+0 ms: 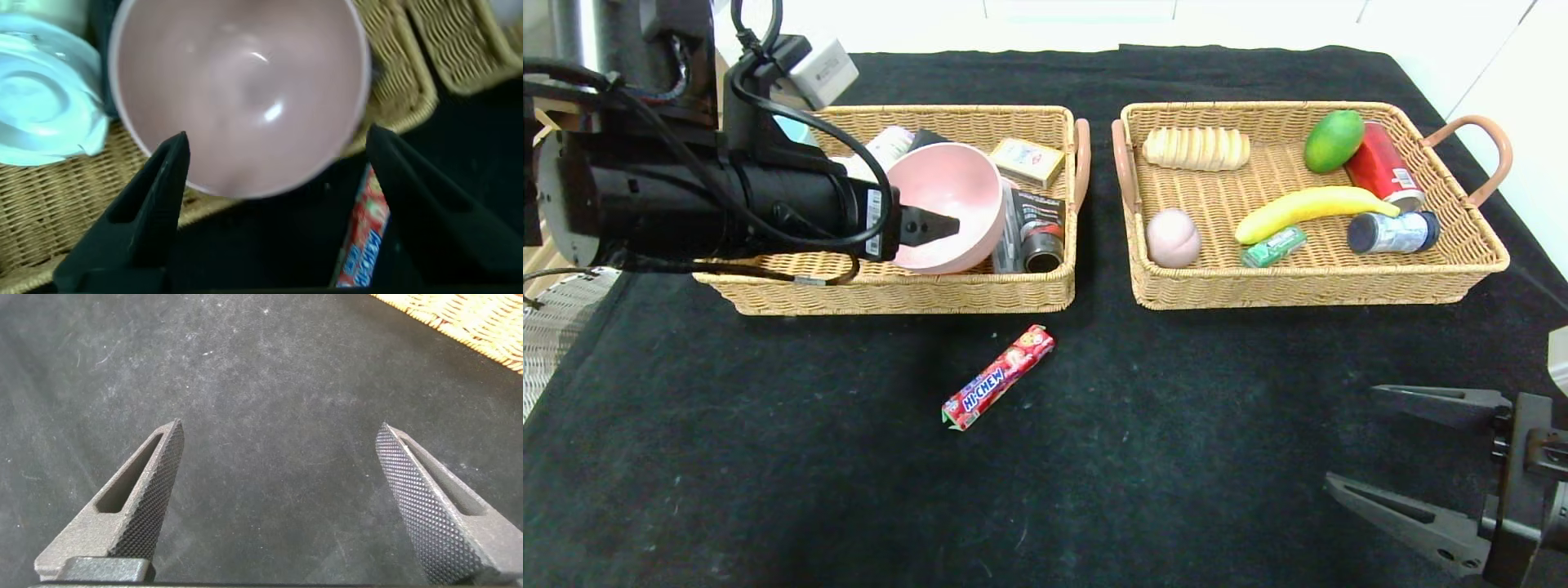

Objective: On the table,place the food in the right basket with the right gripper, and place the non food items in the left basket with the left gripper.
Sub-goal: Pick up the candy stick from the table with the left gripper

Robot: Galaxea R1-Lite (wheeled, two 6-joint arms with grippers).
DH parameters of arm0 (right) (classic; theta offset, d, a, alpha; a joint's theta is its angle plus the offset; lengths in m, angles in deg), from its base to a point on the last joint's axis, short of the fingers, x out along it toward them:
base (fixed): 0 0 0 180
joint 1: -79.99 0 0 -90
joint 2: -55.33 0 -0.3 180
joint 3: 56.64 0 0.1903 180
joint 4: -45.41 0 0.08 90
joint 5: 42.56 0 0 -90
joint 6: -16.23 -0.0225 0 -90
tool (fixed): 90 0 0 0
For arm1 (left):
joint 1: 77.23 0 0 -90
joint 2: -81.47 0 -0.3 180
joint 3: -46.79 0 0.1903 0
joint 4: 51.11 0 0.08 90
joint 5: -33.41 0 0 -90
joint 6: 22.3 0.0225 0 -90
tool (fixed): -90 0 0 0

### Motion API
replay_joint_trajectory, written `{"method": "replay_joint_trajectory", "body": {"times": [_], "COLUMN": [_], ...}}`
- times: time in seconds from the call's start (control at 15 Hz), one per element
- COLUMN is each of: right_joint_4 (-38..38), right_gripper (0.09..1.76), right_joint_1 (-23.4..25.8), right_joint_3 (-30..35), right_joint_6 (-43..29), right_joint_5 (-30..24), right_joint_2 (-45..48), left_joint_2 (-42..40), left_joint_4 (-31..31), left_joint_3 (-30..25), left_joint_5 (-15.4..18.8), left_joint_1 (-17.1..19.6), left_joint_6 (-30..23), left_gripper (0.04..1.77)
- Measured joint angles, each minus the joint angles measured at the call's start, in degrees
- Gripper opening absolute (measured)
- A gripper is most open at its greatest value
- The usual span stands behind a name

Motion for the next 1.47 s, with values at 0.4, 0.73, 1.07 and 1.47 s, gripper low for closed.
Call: {"method": "replay_joint_trajectory", "body": {"times": [0.4,0.73,1.07,1.47], "right_joint_4": [0.0,0.0,0.0,0.0], "right_gripper": [1.71,1.71,1.71,1.71], "right_joint_1": [0.1,0.0,0.0,0.0], "right_joint_3": [0.0,-0.1,-0.1,-0.1], "right_joint_6": [0.0,0.0,0.0,0.0], "right_joint_5": [-0.1,0.0,-0.1,-0.1], "right_joint_2": [0.0,0.1,0.2,0.6], "left_joint_2": [-3.6,-2.1,3.3,8.9], "left_joint_4": [-3.5,-16.1,-15.5,-13.4], "left_joint_3": [-8.3,-8.2,-7.0,-4.3], "left_joint_5": [-2.8,-6.5,-9.5,-11.1], "left_joint_1": [-8.0,-13.2,-14.0,-14.4], "left_joint_6": [8.1,9.6,9.5,9.1], "left_gripper": [1.65,1.68,1.70,1.70]}}
